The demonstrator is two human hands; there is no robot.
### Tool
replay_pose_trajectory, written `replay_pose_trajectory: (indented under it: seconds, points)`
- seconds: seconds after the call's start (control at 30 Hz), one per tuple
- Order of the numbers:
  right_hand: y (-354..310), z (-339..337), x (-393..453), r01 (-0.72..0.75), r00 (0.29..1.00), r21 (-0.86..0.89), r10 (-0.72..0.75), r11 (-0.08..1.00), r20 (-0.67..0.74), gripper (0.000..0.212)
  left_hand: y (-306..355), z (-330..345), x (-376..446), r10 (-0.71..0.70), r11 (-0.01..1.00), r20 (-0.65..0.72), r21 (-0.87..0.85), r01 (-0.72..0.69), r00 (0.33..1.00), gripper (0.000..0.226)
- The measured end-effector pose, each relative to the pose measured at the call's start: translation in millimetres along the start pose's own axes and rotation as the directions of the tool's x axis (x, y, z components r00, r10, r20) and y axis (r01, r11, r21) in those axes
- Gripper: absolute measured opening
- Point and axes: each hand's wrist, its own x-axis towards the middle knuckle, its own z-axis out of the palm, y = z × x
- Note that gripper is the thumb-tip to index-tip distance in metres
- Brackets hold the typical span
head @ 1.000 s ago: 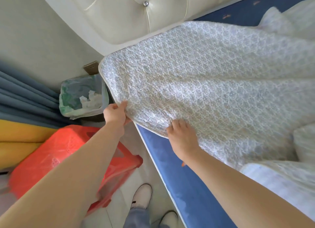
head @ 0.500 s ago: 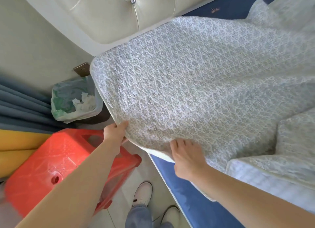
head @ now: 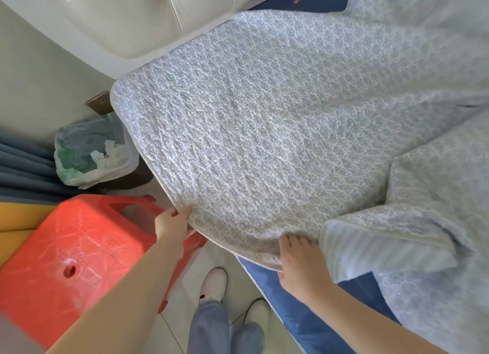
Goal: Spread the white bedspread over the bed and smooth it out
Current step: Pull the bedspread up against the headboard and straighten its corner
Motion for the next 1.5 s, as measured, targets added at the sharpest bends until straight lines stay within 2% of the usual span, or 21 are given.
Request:
replay_pose_trajectory:
  seconds: [0.07, 0.13, 0.23, 0.3, 0.37, 0.43, 0.47, 0.53, 0.63, 0.7, 0.83, 0.93, 1.1, 1.2, 1.27, 1.3, 1.37, 1.4, 1.43, 1.47, 1.5]
  points:
    - [4, 5, -7, 0.018, 0.994, 0.05, -0.023, 0.999, 0.105, 0.011, -4, 7, -10, -0.04, 0.999, 0.104, 0.042, 0.035, 0.994, 0.012]
    - [3, 14, -11, 0.018, 0.982, 0.213, -0.057, 0.977, 0.179, 0.03, -9, 9, -14, -0.019, 0.99, 0.154, 0.143, -0.003, 0.988, 0.017]
    - [-1, 18, -13, 0.022, 0.969, 0.376, -0.113, 0.926, 0.22, 0.041, -12, -6, -15, 0.033, 0.974, 0.102, 0.22, -0.055, 0.994, 0.023]
    - [-4, 19, -19, 0.038, 0.948, 0.457, -0.176, 0.889, 0.264, 0.044, -12, -14, -18, 0.165, 0.884, 0.037, 0.437, -0.164, 0.986, 0.037]
    - [-4, 19, -27, 0.009, 0.936, 0.538, -0.197, 0.843, 0.292, 0.051, -16, -16, -25, 0.405, 0.654, 0.077, 0.671, -0.348, 0.911, 0.062]
    - [1, 20, -34, -0.042, 0.973, 0.553, -0.092, 0.832, 0.211, 0.051, -20, -12, -37, 0.606, 0.335, 0.277, 0.762, -0.554, 0.746, 0.087]
    - [6, 20, -37, -0.071, 0.991, 0.527, -0.001, 0.847, 0.135, 0.045, -23, -9, -41, 0.618, 0.12, 0.44, 0.767, -0.631, 0.652, 0.094]
    - [16, 16, -42, -0.175, 0.978, 0.417, 0.205, 0.892, -0.028, 0.023, -30, 1, -50, 0.411, -0.22, 0.732, 0.658, -0.72, 0.543, 0.09]
    - [31, 13, -49, -0.443, 0.848, 0.444, 0.524, 0.779, -0.074, 0.035, -45, 22, -64, -0.007, -0.417, 0.911, 0.371, -0.829, 0.412, 0.069]
    - [34, 18, -53, -0.549, 0.777, 0.503, 0.63, 0.668, 0.011, 0.047, -54, 36, -72, -0.169, -0.484, 0.922, 0.231, -0.844, 0.349, 0.071]
    - [28, 40, -59, -0.655, 0.725, 0.448, 0.674, 0.609, 0.143, 0.062, -62, 56, -82, -0.364, -0.54, 0.894, 0.027, -0.841, 0.262, 0.065]
    - [24, 53, -63, -0.737, 0.638, 0.422, 0.75, 0.529, 0.173, 0.066, -63, 69, -84, -0.482, -0.563, 0.855, -0.136, -0.815, 0.19, 0.068]
    - [21, 63, -73, -0.807, 0.495, 0.491, 0.828, 0.327, 0.262, 0.066, -56, 77, -72, -0.594, -0.576, 0.793, -0.305, -0.758, 0.132, 0.082]
    - [23, 64, -85, -0.719, 0.495, 0.658, 0.83, 0.223, 0.259, 0.059, -55, 77, -69, -0.598, -0.604, 0.792, -0.341, -0.721, 0.125, 0.086]
    - [26, 66, -103, -0.533, 0.476, 0.844, 0.846, 0.061, 0.24, 0.04, -59, 75, -59, -0.564, -0.602, 0.823, -0.361, -0.712, 0.06, 0.079]
    - [27, 67, -116, -0.448, 0.417, 0.893, 0.874, -0.041, 0.249, 0.033, -58, 76, -54, -0.544, -0.604, 0.839, -0.398, -0.691, -0.008, 0.071]
    - [22, 81, -141, -0.398, 0.264, 0.898, 0.914, -0.187, 0.308, 0.016, -58, 78, -47, -0.527, -0.62, 0.848, -0.428, -0.658, -0.056, 0.063]
    - [16, 93, -152, -0.386, 0.169, 0.876, 0.911, -0.29, 0.376, 0.008, -58, 79, -46, -0.53, -0.64, 0.846, -0.45, -0.623, -0.067, 0.066]
    - [7, 106, -161, -0.33, 0.092, 0.83, 0.86, -0.45, 0.503, 0.012, -60, 80, -43, -0.547, -0.645, 0.835, -0.469, -0.604, -0.064, 0.077]
    - [-1, 117, -166, -0.227, 0.079, 0.755, 0.761, -0.615, 0.644, 0.018, -62, 80, -41, -0.559, -0.638, 0.827, -0.477, -0.605, -0.063, 0.094]
    - [-9, 124, -167, -0.138, 0.115, 0.654, 0.644, -0.744, 0.756, 0.02, -63, 80, -42, -0.546, -0.65, 0.836, -0.467, -0.6, -0.059, 0.109]
